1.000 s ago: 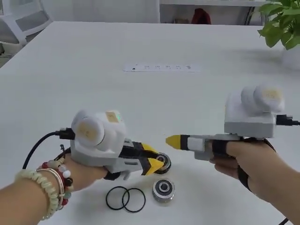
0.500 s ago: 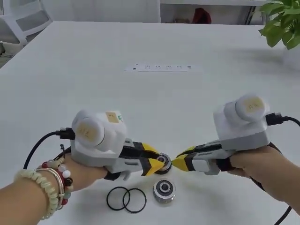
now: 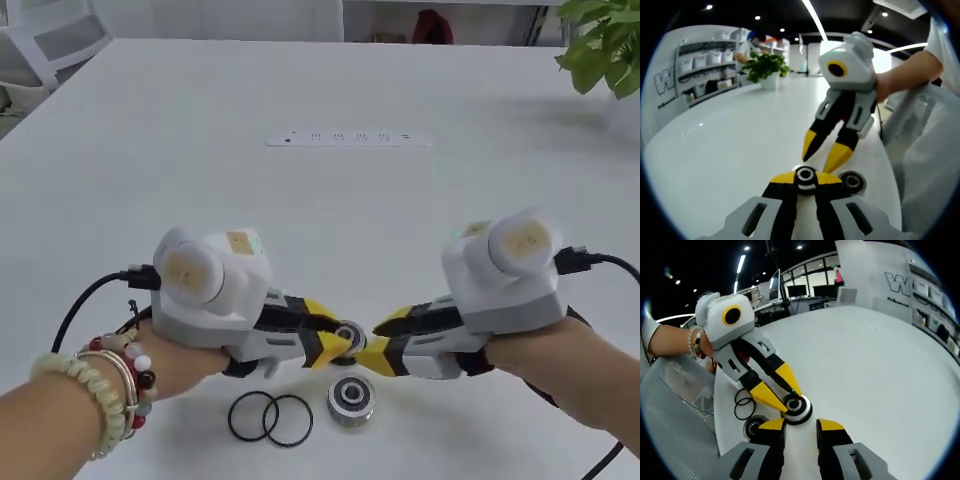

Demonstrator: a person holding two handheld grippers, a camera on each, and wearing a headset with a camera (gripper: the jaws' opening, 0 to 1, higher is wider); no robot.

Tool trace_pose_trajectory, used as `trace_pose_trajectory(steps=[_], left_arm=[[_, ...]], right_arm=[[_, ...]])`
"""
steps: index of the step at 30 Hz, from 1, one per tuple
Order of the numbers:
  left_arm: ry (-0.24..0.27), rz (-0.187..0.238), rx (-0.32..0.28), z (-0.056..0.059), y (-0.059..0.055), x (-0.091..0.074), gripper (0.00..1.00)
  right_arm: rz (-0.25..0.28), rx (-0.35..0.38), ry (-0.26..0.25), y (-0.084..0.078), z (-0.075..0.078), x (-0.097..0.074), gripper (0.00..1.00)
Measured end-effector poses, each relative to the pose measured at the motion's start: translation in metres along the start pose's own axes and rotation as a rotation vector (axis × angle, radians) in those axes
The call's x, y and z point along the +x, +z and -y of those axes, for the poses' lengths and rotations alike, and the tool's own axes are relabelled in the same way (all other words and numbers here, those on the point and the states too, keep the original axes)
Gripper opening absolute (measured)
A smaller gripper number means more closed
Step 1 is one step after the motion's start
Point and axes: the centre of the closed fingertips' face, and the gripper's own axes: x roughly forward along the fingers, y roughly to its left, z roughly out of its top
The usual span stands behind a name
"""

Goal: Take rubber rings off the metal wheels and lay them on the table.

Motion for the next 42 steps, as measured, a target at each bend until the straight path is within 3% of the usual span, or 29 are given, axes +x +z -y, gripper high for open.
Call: trace_pose_trajectory(steps=[9,11,12,16,20,22,25,30,34,36,42], left_arm=[[0.0,0.0,-0.002,0.001,0.0,-0.001,0.14],[0.0,0.0,-0.002,0.001,0.0,-0.002,0.14],[0.001,0.0,-0.003,0.001,0.0,-0.002,0.14],[0.004,-0.001,-0.007,0.001,0.0,-0.002,0.14],[0.007,-0.003,-0.009,0.001,0.0,-0.003,0.14],[0.006,-0.003,-0.011,0.001,0.0,-0.003,0.14],[0.004,-0.003,-0.007,0.001,0.0,-0.003,0.14],[0.0,-0.003,-0.002,0.001,0.0,-0.002,0.14],[-0.002,-0.002,-0.001,0.0,0.0,-0.002,0.14],[-0.002,-0.001,0.0,0.0,0.0,-0.002,0.14],[-0.003,0.0,-0.001,0.0,0.0,-0.002,0.14]], right_arm=[[-0.015,-0.049,0.0,-0.002,-0.004,0.003,0.17],[-0.017,-0.1,0.01,-0.001,-0.008,0.003,0.13],[-0.023,-0.139,-0.01,-0.001,-0.006,0.003,0.13],[-0.023,-0.127,0.0,-0.002,-0.007,0.002,0.11],[-0.023,-0.132,-0.005,-0.002,-0.006,0.001,0.03],[-0.016,-0.153,-0.033,0.0,-0.001,0.001,0.0],[-0.023,-0.126,-0.005,-0.003,-0.007,0.0,0.0],[-0.002,-0.1,-0.004,0.001,-0.006,0.0,0.2],[-0.013,-0.119,-0.006,-0.002,-0.009,0.006,0.26],[-0.004,-0.158,-0.014,-0.001,-0.009,0.009,0.26],[0.001,-0.178,-0.002,0.0,-0.013,0.007,0.22]])
